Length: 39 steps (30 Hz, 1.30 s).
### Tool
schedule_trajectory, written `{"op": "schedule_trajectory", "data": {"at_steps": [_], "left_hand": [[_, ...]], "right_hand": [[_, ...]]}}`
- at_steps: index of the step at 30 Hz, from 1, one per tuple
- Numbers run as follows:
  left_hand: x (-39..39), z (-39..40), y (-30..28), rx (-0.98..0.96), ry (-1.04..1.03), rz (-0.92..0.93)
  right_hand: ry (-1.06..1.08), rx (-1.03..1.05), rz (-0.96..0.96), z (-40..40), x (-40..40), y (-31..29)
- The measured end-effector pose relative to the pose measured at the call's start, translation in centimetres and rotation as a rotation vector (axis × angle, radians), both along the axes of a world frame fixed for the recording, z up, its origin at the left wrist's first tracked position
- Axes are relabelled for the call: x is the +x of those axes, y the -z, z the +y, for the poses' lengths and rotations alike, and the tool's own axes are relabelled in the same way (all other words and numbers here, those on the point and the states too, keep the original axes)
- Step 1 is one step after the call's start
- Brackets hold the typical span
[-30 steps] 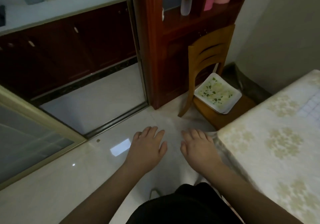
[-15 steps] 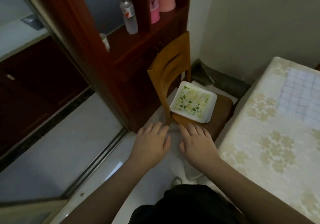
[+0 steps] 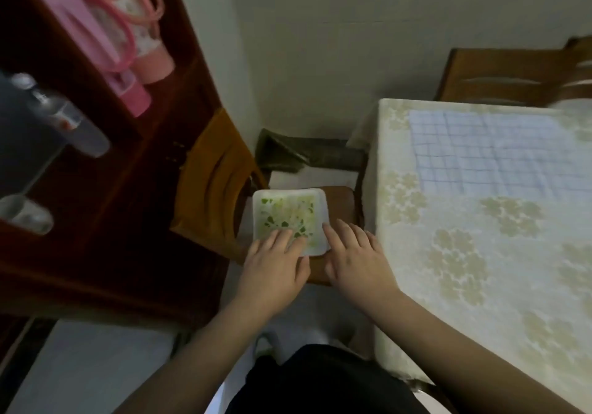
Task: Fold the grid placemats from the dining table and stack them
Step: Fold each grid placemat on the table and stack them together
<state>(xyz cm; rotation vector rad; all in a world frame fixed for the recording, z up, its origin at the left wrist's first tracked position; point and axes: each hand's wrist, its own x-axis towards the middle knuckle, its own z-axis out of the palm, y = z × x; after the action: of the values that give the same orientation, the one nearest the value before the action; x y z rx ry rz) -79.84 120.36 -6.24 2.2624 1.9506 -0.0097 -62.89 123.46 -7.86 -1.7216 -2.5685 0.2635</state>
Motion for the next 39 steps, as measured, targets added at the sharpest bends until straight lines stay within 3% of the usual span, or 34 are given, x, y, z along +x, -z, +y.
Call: {"op": "schedule_trajectory", "data": {"at_steps": [12,24,32,39], "left_hand": [[-4.2,14.3,-1.1,0.023,0.379,-0.029],[2.3,21.5,-0.6,0.031,0.745,-0.068],[10.4,27.1,1.2,-0.006,0.828,-0.038],[16.1,31.7,4.7,-0.169,0.803,0.008]], "right_hand": [[0.435,-0.004,-0.018,7.4,-4.8,-0.4],[0.818,-0.026,-0.098,7.5,2.3,-0.7],[0.86,-0.08,-0.034,11.8,7.7,2.1],[0.767,-0.193,0.003,18.2,14.4,6.4]]}}
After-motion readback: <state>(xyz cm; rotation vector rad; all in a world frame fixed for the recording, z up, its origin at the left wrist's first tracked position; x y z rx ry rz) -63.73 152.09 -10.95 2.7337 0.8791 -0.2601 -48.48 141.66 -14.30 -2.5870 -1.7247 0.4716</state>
